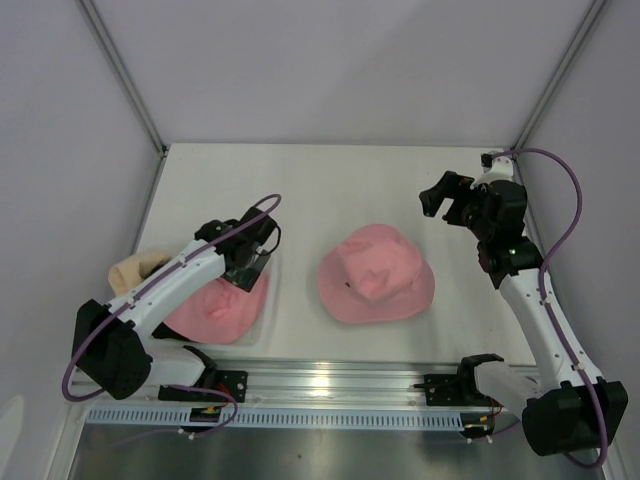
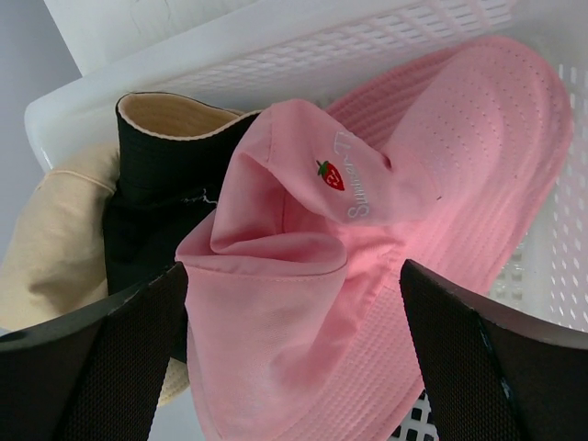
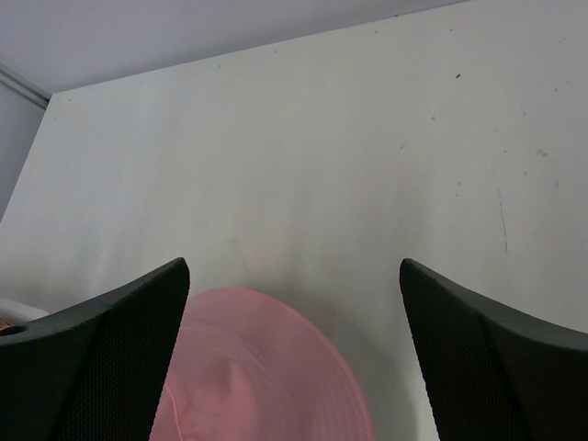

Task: Stack the hats

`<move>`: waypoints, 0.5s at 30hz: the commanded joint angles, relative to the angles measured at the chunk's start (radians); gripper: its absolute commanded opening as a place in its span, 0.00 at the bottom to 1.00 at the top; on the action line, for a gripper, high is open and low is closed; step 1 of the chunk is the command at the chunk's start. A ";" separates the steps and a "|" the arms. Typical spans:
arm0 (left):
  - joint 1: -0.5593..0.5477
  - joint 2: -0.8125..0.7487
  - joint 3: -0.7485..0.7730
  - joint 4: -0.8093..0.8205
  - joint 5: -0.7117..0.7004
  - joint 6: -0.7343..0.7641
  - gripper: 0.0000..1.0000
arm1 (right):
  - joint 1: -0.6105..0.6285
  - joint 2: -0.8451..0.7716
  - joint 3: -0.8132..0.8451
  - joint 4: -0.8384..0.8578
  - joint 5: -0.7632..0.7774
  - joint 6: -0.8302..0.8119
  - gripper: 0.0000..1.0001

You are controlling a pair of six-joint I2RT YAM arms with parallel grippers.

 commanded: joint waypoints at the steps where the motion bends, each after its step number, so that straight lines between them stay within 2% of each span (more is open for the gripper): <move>1: 0.031 -0.041 -0.006 0.000 -0.017 0.033 0.99 | -0.010 0.012 0.000 0.053 -0.018 0.002 0.99; 4: 0.076 -0.070 -0.032 0.021 0.029 0.061 0.96 | -0.014 0.027 0.000 0.055 -0.020 0.005 0.99; 13: 0.079 -0.144 -0.058 0.044 0.117 0.107 0.93 | -0.022 0.052 -0.009 0.059 -0.010 0.016 0.99; 14: 0.079 -0.144 -0.060 0.044 0.117 0.107 0.92 | -0.022 0.054 -0.006 0.058 -0.010 0.016 1.00; 15: 0.079 -0.141 -0.063 0.047 0.118 0.108 0.86 | -0.022 0.054 -0.005 0.058 -0.010 0.017 1.00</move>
